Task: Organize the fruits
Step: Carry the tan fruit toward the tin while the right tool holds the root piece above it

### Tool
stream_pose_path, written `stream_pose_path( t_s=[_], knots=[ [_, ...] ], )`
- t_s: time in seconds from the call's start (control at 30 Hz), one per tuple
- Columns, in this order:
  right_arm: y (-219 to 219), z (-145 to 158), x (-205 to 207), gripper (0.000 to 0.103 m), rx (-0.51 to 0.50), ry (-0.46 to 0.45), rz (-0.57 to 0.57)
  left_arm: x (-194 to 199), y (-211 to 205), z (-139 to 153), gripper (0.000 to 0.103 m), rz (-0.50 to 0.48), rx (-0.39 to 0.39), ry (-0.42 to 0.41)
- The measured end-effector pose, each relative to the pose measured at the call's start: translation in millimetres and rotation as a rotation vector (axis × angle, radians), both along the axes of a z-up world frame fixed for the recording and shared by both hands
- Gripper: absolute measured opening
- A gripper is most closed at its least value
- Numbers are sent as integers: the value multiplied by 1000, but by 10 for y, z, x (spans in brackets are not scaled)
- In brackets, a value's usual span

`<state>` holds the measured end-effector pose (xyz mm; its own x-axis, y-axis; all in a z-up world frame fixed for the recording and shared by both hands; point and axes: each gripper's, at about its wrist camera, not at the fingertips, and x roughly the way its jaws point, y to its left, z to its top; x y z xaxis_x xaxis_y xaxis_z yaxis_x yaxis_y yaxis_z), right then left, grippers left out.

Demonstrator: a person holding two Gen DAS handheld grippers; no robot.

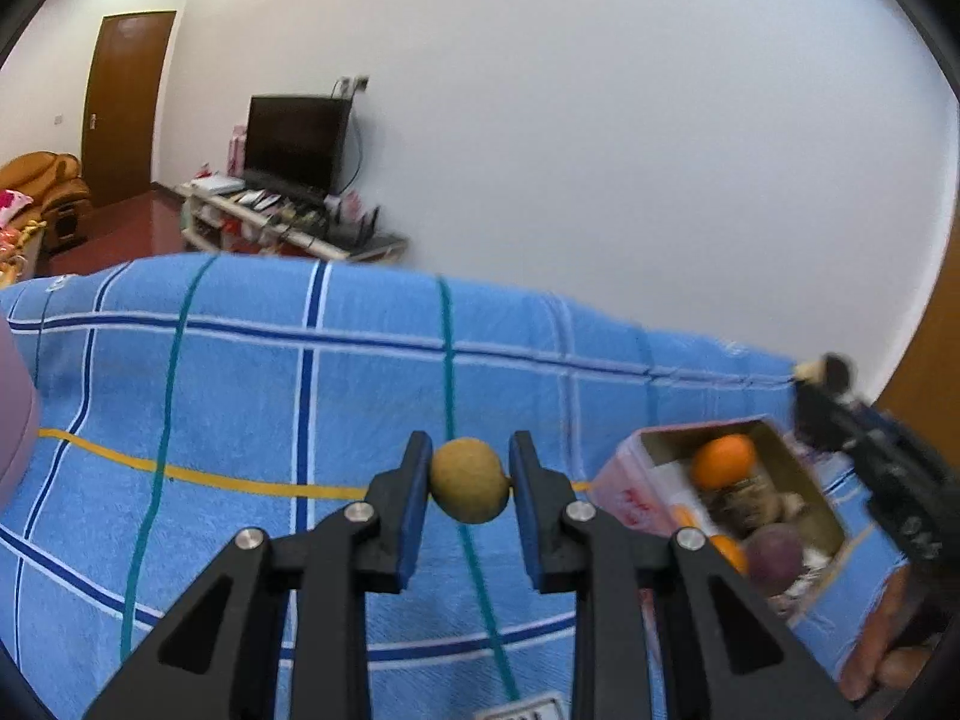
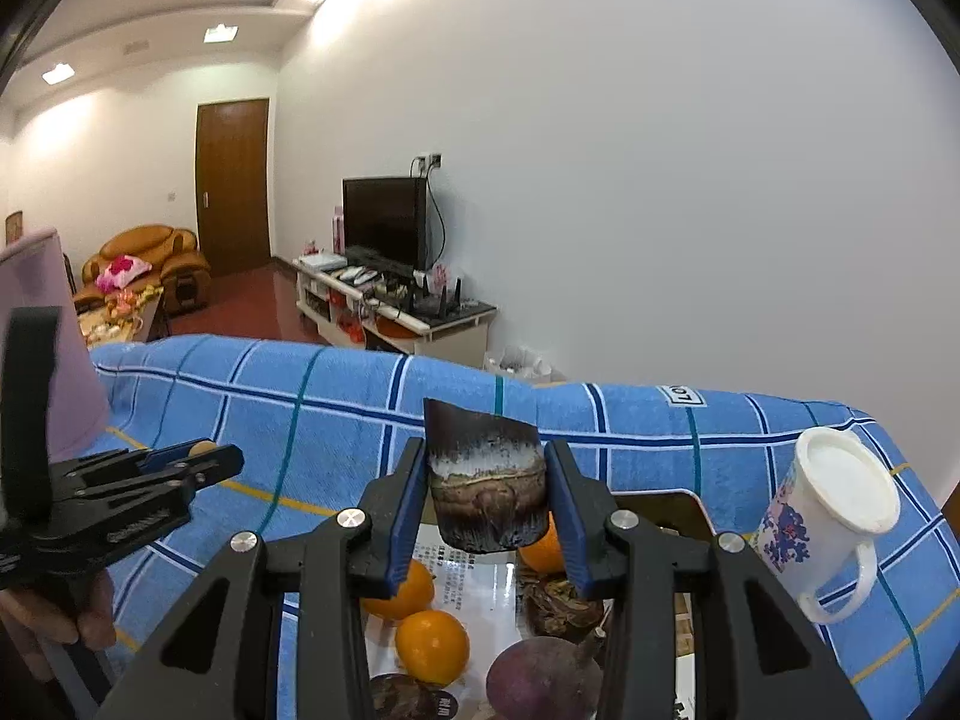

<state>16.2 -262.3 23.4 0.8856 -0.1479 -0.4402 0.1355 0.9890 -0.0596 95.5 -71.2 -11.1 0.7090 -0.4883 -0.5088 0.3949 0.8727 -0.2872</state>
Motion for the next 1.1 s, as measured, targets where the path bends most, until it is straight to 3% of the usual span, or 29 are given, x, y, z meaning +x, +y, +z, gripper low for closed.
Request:
stream_pose_path(
  t_s=[0.13, 0.43, 0.53, 0.7, 1.1],
  knots=[
    [50, 55, -130, 41, 18, -34, 4, -270, 90, 158, 28, -21, -47, -80],
    [114, 34, -391, 41, 29, -63, -8, -809, 119, 352, 28, -54, -29, -211],
    [125, 8, -465, 41, 20, -66, -22, -926, 61, 339, 28, -38, 2, -207],
    [144, -62, -582, 41, 15, -59, -34, -1032, -115, 270, 28, 27, 147, -209],
    [143, -102, -765, 41, 10, -62, -41, -1190, -168, 185, 28, 122, 203, -156]
  ],
)
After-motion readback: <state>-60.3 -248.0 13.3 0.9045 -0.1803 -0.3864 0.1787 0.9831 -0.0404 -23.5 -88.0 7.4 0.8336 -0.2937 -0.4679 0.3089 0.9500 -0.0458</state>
